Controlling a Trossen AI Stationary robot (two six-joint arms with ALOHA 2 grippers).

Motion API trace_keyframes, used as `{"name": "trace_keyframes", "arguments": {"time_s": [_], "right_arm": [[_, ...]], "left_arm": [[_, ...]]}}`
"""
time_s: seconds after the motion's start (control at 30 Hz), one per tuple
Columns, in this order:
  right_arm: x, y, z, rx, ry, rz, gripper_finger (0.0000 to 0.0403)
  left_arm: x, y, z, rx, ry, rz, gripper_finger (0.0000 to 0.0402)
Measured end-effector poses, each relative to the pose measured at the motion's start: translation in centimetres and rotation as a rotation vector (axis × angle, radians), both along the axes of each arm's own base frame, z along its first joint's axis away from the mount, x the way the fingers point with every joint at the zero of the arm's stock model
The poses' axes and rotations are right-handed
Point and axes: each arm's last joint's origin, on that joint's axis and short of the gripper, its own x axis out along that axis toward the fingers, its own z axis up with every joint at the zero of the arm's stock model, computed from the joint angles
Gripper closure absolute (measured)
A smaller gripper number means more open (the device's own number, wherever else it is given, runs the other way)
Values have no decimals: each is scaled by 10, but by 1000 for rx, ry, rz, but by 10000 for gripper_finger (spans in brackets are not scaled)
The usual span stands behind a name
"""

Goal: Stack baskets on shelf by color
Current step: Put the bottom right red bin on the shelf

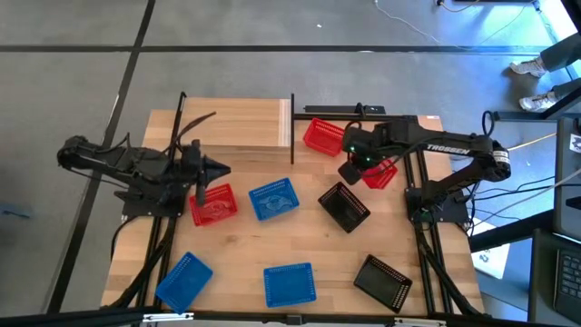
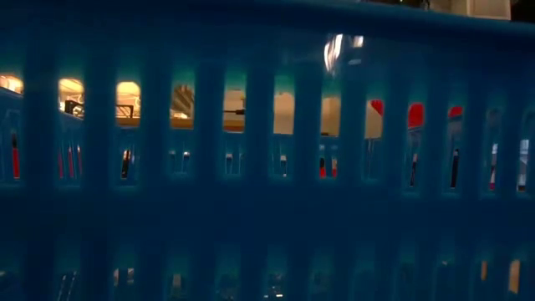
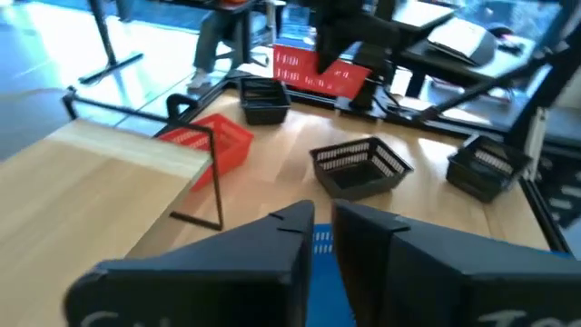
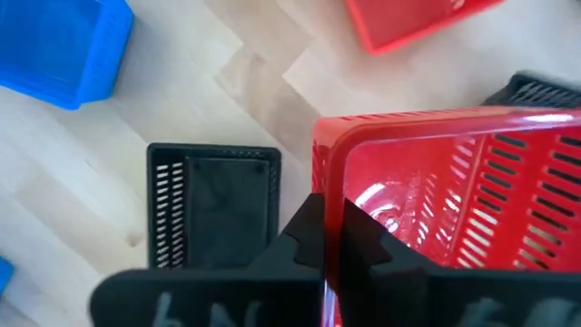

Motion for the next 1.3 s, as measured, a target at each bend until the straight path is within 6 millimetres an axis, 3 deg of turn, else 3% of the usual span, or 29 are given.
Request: {"name": "trace_keyframes", "arguments": {"time_s": [0.27, 0.6, 0.9, 1.03, 1.17, 1.3], "right_arm": [[4, 14, 2, -160, 41, 218, 402], [12, 34, 4, -391, 141, 877, 402], [20, 40, 8, -574, 201, 1316, 402], [25, 41, 10, -690, 232, 1462, 402], [28, 40, 13, -752, 244, 1490, 402], [29, 40, 17, -772, 243, 1508, 402]], "left_arm": [[7, 8, -1, 9, 3, 77, 305], [28, 17, 7, 365, 37, 141, 301], [48, 27, 7, 446, 37, 182, 301], [63, 28, 4, 576, 82, 148, 301], [75, 30, 22, 650, 99, 145, 301], [84, 34, 55, 674, 108, 122, 301]]}}
